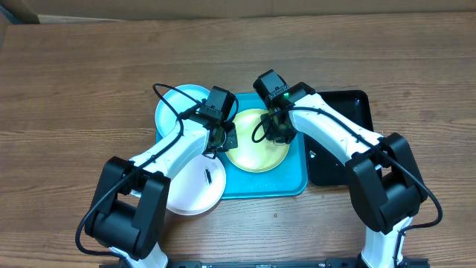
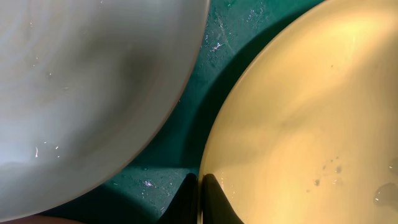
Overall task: Clean dirty plates on tray and stack at the side
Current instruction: 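Scrub the yellow plate with the sponge while left gripper holds it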
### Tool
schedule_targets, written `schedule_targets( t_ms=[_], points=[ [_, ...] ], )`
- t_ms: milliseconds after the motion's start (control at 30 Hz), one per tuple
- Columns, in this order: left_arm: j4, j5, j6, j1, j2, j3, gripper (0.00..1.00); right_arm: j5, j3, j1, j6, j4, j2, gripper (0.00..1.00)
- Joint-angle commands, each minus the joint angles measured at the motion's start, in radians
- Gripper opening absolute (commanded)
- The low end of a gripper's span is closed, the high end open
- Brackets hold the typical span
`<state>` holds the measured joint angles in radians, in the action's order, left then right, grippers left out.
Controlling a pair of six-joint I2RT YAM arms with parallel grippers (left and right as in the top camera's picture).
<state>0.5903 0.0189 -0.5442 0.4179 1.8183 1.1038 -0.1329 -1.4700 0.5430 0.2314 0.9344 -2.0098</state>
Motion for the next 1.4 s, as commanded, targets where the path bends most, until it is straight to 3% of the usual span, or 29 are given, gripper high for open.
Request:
schedule_targets(
  t_ms=[0,700,967,1367],
  points=[
    [0.004,0.003,0.006,0.001,0.023,-0.002,0.04,0.007,-0.022,-0.005,0.001,-0.007,-0.001,0.04],
    [0.011,0.000,0.014,0.001,0.023,-0.002,0.04,0.060,0.070,-0.035,0.032,-0.095,-0.012,0.04],
    [0.004,0.005,0.013,0.001,0.023,-0.002,0.04,0.271,0.071,-0.098,0.032,-0.095,-0.013,0.04],
    [0.003,0.007,0.013,0.001,0.023,-0.002,0.04,0.317,0.070,-0.103,0.058,-0.091,-0.124,0.04]
  ],
)
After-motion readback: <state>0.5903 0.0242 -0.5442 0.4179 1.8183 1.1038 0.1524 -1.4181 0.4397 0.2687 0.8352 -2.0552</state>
